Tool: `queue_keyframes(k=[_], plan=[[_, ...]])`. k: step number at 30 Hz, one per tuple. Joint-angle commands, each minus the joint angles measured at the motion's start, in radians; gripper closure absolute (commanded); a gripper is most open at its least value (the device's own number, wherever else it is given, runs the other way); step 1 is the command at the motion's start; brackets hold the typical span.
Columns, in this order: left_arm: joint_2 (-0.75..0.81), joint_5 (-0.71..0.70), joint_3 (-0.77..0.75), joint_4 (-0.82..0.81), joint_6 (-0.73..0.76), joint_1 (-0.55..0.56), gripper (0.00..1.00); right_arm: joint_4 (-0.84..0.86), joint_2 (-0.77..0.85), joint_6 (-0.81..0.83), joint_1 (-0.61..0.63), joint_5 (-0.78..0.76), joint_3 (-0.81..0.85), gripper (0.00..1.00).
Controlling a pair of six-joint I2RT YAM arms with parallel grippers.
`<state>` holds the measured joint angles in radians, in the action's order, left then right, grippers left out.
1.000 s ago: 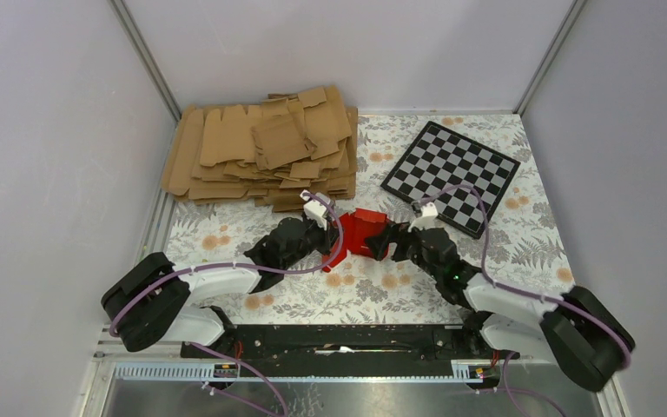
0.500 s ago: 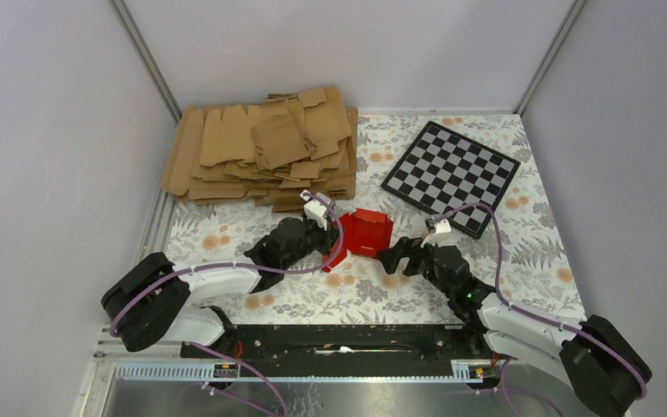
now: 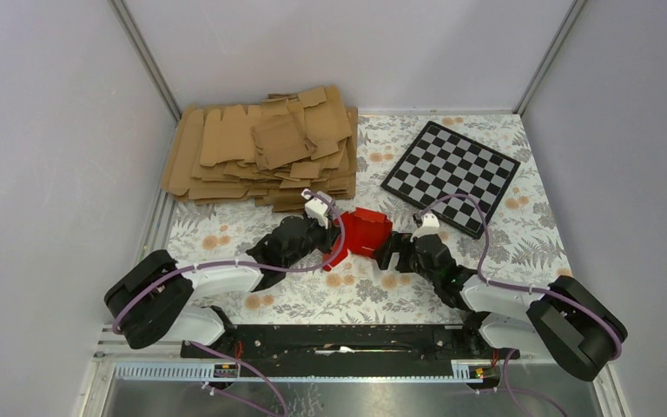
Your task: Fold the paper box
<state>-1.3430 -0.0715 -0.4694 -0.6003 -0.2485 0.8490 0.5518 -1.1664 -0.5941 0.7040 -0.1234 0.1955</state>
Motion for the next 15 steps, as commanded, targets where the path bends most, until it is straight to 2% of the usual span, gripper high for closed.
queue_keyframes(k=[1,2,4,6,7,11,15], plan=[[-0.022,-0.021,-0.035,-0.034,0.000,-0.011,1.00,0.084,0.014,0.016,0.007,0.015,0.027,0.00],[-0.023,-0.021,-0.035,-0.039,-0.003,-0.015,1.00,0.114,0.035,0.034,0.007,0.019,0.011,0.01],[-0.028,-0.009,-0.032,-0.058,-0.009,-0.031,1.00,0.123,0.115,-0.037,0.005,-0.083,-0.035,0.00],[-0.043,0.033,-0.032,-0.093,-0.022,-0.056,1.00,0.203,0.185,-0.007,0.005,-0.126,-0.104,0.00],[-0.051,0.050,-0.042,-0.094,-0.028,-0.068,1.00,0.190,0.201,0.019,0.005,-0.143,-0.106,0.00],[-0.079,0.080,-0.086,-0.069,-0.018,-0.079,1.00,-0.024,0.129,0.176,0.005,-0.103,0.051,0.01],[-0.086,0.117,-0.086,-0.079,-0.013,-0.078,1.00,-0.030,0.078,0.198,0.005,-0.070,0.071,0.01]])
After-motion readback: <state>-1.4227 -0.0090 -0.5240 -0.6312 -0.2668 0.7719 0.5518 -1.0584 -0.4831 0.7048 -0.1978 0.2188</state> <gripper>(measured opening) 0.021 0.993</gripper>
